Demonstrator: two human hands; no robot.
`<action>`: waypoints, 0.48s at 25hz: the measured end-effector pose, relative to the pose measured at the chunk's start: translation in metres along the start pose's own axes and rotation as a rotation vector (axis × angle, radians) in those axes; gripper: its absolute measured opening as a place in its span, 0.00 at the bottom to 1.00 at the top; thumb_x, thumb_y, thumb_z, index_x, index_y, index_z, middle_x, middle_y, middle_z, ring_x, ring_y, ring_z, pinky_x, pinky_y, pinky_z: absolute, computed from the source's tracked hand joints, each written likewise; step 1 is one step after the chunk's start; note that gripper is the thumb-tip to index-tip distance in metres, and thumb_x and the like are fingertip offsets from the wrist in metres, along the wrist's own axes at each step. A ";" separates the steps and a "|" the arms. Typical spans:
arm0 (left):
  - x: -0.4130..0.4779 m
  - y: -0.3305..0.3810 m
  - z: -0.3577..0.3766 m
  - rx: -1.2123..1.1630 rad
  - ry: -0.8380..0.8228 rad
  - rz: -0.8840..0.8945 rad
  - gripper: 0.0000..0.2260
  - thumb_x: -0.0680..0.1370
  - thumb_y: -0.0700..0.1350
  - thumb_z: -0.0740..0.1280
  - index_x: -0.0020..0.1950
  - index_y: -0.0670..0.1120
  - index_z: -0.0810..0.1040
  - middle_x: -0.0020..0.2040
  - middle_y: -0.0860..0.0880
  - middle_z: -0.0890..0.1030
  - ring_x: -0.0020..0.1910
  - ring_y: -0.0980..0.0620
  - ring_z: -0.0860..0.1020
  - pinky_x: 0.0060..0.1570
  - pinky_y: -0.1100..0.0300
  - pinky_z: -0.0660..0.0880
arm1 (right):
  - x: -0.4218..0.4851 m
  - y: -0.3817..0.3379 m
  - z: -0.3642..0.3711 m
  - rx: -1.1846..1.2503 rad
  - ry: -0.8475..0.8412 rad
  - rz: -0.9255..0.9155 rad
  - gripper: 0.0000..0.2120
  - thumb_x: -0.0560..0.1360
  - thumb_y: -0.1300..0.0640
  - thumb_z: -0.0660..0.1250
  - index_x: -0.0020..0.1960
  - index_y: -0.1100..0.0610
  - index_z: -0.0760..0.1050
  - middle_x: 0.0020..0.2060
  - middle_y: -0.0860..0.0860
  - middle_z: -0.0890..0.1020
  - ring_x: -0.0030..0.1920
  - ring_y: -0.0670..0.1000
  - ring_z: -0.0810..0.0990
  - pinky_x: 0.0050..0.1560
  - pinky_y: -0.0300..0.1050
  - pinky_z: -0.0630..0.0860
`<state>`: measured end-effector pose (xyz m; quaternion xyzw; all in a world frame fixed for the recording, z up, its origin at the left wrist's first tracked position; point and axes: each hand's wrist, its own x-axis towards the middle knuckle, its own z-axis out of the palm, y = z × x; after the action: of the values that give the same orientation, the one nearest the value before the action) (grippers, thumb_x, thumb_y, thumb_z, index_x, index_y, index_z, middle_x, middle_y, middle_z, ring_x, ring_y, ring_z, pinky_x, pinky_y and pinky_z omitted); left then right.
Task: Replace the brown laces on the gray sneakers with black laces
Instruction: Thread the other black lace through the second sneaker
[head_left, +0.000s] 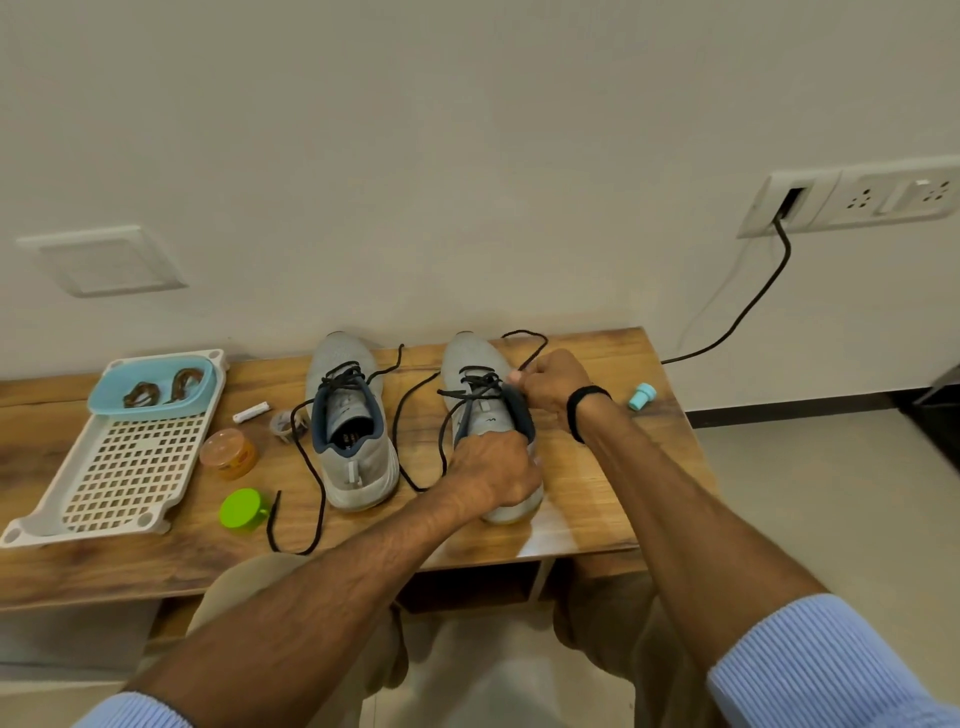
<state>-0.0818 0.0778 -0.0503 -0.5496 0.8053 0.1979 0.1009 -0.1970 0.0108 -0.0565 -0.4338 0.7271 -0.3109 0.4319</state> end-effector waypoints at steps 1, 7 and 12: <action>0.001 -0.001 0.000 -0.011 0.002 -0.006 0.18 0.82 0.56 0.57 0.60 0.43 0.76 0.58 0.41 0.80 0.57 0.41 0.78 0.57 0.49 0.72 | 0.001 0.001 -0.004 0.048 0.082 0.000 0.14 0.75 0.57 0.71 0.33 0.60 0.77 0.34 0.55 0.81 0.41 0.55 0.82 0.51 0.53 0.81; 0.003 -0.001 0.000 -0.043 0.000 -0.029 0.18 0.82 0.55 0.58 0.59 0.42 0.76 0.57 0.42 0.80 0.56 0.43 0.78 0.53 0.51 0.72 | 0.011 0.000 -0.034 0.256 0.511 0.059 0.15 0.74 0.59 0.68 0.30 0.61 0.76 0.34 0.59 0.83 0.38 0.58 0.82 0.48 0.53 0.81; 0.003 -0.004 -0.002 -0.071 -0.022 -0.053 0.18 0.82 0.55 0.58 0.58 0.41 0.76 0.57 0.43 0.80 0.57 0.43 0.77 0.56 0.51 0.74 | 0.009 -0.002 -0.034 0.341 0.579 0.077 0.17 0.73 0.62 0.67 0.26 0.58 0.70 0.33 0.59 0.82 0.39 0.59 0.84 0.46 0.55 0.82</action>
<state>-0.0794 0.0733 -0.0499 -0.5718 0.7818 0.2297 0.0955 -0.2289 0.0043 -0.0432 -0.2213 0.7729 -0.5218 0.2851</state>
